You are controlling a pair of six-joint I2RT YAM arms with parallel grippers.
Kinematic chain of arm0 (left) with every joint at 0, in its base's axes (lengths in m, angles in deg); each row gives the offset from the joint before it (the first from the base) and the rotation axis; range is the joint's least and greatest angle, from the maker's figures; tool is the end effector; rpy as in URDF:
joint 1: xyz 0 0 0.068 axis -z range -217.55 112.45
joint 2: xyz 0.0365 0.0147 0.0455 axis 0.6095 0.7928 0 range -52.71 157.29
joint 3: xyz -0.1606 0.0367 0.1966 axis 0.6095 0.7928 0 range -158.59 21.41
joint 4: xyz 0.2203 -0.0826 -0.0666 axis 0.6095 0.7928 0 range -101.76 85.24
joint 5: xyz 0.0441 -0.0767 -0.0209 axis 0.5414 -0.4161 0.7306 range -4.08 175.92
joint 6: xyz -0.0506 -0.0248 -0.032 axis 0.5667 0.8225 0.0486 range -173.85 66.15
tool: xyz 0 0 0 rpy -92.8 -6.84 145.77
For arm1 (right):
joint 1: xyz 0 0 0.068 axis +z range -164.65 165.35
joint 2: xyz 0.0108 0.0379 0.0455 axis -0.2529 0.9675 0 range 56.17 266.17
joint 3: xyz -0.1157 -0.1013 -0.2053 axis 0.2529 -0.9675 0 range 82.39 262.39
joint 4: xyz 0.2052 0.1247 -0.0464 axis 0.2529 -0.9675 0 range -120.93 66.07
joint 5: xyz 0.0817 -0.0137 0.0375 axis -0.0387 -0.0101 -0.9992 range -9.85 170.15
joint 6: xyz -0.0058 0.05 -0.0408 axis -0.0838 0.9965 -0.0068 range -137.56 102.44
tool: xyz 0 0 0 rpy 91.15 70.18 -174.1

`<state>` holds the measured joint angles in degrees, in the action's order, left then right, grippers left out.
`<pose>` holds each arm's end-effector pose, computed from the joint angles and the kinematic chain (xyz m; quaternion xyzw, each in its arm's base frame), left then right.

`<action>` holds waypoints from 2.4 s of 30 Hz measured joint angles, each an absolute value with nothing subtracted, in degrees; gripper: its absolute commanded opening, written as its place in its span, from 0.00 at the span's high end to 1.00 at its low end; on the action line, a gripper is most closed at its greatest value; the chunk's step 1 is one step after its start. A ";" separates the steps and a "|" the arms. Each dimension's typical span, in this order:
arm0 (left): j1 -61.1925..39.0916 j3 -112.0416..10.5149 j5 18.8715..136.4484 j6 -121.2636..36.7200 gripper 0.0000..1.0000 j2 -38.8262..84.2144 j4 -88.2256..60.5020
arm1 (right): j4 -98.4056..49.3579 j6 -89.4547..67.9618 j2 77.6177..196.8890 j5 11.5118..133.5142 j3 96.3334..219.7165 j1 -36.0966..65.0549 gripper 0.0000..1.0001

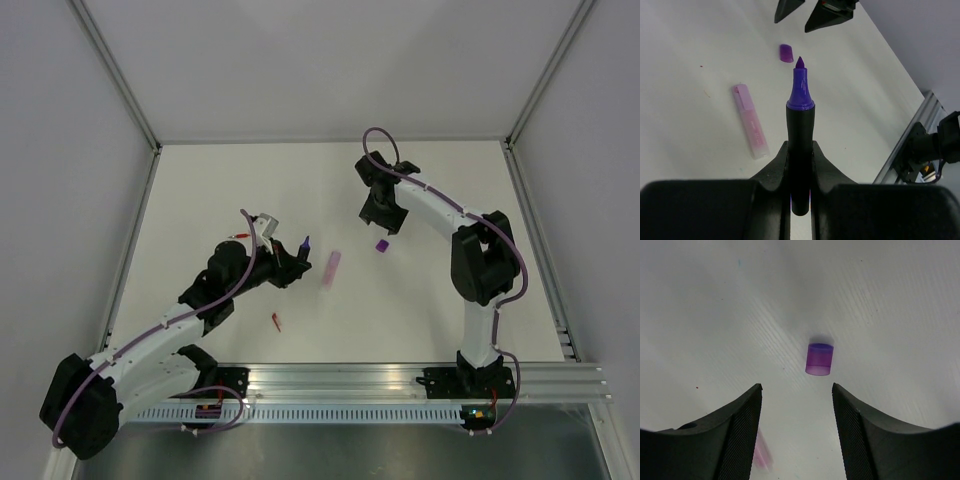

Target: Insert the pens into the pen caps

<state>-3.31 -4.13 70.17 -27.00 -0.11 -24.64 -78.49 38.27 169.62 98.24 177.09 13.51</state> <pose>0.1726 -0.1342 0.2300 0.1343 0.7745 -0.4025 0.4692 0.3491 0.1691 0.2072 0.2558 0.9433 -0.0196 0.2106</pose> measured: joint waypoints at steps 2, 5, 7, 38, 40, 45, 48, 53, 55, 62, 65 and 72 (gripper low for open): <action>-2.90 -4.44 67.83 -27.42 0.98 1.20 -25.43 | -79.02 40.90 169.62 98.48 176.23 13.51 0.37; -2.50 -4.48 65.01 -27.83 0.98 1.70 -26.04 | -79.63 43.78 170.04 98.79 175.53 13.51 0.37; -2.41 -4.48 63.38 -27.87 0.98 1.70 -26.92 | -79.70 44.96 170.60 99.16 175.42 13.54 0.37; -0.80 -4.57 55.70 -27.87 0.98 3.71 -31.20 | -73.42 48.41 172.68 101.26 167.14 13.54 0.42; -0.80 -4.57 55.70 -27.87 0.98 3.71 -31.20 | -73.12 48.52 173.10 101.26 167.08 13.54 0.44; -0.78 -4.57 55.70 -27.87 0.98 3.71 -31.18 | -72.02 48.89 173.47 101.26 166.84 13.54 0.46; -0.78 -4.57 55.73 -27.87 0.98 3.71 -31.18 | -71.70 48.87 173.56 101.23 166.84 13.54 0.48; -0.78 -4.59 55.73 -27.87 0.98 3.69 -31.18 | -71.17 48.87 173.64 101.28 166.84 13.54 0.56; -0.78 -4.57 55.73 -27.87 0.98 3.69 -31.18 | -71.04 48.87 173.66 101.28 166.86 13.54 0.60; -0.78 -4.57 55.73 -27.87 0.98 3.62 -31.18 | -71.08 48.50 173.69 101.52 166.86 13.60 0.78; -0.78 -4.59 55.73 -27.87 0.98 3.62 -31.18 | -70.58 47.61 173.66 101.56 166.57 13.62 0.91; -0.78 -4.59 55.75 -27.96 0.98 3.89 -31.20 | -67.72 44.70 172.40 101.50 164.47 13.62 1.00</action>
<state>-0.78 -4.59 55.75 -27.96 3.89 -31.20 -67.72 44.70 172.40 101.50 164.47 13.62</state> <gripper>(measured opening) 0.166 0.347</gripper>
